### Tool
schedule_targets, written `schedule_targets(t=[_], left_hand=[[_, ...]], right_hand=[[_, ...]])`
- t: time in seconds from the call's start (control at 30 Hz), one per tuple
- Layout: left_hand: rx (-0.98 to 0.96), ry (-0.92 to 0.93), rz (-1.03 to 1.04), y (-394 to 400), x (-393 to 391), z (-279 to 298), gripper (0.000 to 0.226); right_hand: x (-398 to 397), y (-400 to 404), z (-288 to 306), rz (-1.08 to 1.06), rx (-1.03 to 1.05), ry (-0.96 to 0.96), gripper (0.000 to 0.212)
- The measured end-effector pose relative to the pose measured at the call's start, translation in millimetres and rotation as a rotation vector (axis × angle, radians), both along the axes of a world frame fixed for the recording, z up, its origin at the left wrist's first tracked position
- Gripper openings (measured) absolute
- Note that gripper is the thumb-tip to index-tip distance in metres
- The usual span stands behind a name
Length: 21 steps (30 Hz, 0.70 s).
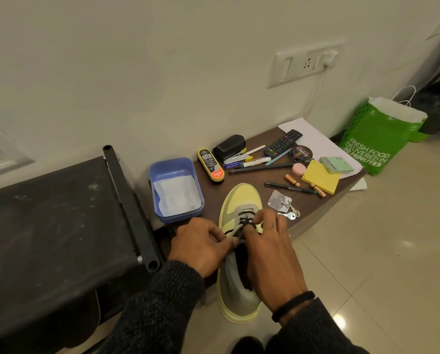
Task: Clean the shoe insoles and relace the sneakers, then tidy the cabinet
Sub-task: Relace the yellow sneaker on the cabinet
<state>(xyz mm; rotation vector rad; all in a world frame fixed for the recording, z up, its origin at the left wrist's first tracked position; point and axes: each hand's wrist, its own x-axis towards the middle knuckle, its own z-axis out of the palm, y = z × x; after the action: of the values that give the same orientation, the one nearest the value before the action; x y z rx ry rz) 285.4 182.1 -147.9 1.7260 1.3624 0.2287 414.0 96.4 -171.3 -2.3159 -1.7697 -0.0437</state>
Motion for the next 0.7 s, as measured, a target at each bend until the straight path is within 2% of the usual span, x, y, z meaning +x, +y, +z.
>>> schedule_targets(t=[0.07, 0.23, 0.37, 0.53, 0.6, 0.7], left_hand=[[-0.013, -0.018, 0.009, -0.7, -0.8, -1.0, 0.023], [-0.012, 0.021, -0.018, -1.8, -3.0, -1.9, 0.036], [-0.034, 0.019, -0.016, -1.3, -2.4, -0.3, 0.034], [0.012, 0.056, -0.088, -4.9, 1.4, 4.8, 0.048], [0.005, 0.014, -0.103, -5.7, 2.8, 4.4, 0.053], [-0.009, -0.057, -0.071, -6.3, 6.7, 3.0, 0.057]], right_hand=[[-2.3, -1.5, -1.7, 0.004, 0.049, 0.035, 0.027], [-2.6, -7.3, -10.1, -0.003, 0.12, 0.119, 0.025], [3.9, -8.3, -7.3, -0.037, 0.153, 0.164, 0.01], [3.5, -6.5, -0.6, -0.065, 0.121, 0.223, 0.016], [3.6, -7.2, 2.4, -0.128, 0.064, 0.228, 0.018], [6.2, -11.1, 4.6, -0.249, -0.089, 0.213, 0.041]])
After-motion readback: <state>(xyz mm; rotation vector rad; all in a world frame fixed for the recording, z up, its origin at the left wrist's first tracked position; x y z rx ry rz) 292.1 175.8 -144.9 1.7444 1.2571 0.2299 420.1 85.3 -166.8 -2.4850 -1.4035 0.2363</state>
